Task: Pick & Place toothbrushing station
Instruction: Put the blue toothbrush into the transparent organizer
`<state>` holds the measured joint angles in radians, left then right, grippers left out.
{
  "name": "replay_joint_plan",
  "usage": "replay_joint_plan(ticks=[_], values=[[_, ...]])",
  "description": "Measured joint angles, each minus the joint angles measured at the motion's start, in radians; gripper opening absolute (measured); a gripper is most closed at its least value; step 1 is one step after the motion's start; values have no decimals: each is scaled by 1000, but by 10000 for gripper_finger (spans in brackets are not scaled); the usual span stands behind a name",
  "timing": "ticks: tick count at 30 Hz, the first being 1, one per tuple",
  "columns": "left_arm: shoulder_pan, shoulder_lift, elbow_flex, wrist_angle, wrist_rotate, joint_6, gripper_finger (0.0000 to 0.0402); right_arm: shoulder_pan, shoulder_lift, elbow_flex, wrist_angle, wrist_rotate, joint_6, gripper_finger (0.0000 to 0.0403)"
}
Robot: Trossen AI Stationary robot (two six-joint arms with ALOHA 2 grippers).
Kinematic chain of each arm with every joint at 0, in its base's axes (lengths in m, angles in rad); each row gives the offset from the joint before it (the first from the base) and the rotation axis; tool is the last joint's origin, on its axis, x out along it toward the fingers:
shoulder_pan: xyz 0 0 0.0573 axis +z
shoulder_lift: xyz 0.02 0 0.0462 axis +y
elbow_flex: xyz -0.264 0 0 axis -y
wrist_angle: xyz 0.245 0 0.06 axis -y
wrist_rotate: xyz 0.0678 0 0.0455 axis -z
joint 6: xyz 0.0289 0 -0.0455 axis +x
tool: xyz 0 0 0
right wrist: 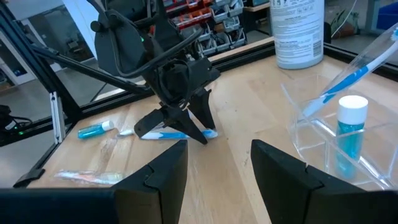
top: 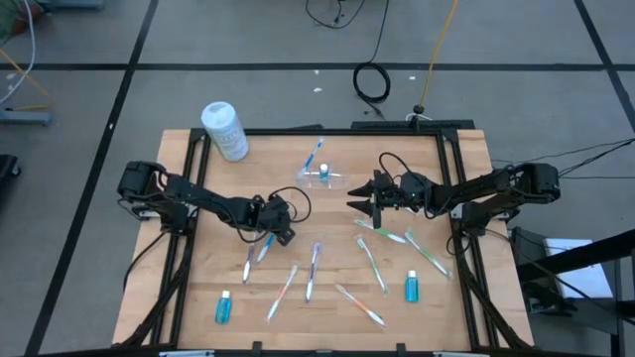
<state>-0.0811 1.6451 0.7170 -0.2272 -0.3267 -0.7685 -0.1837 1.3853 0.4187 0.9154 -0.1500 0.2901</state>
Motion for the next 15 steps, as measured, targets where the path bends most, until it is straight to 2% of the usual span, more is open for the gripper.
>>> replay_joint_plan(ticks=[8,15], values=[[0,0,0,2,1,2,113,0,0,0,0,0,0,169],[1,2,-2,26,0,3,82,0,0,0,0,0,0,169]])
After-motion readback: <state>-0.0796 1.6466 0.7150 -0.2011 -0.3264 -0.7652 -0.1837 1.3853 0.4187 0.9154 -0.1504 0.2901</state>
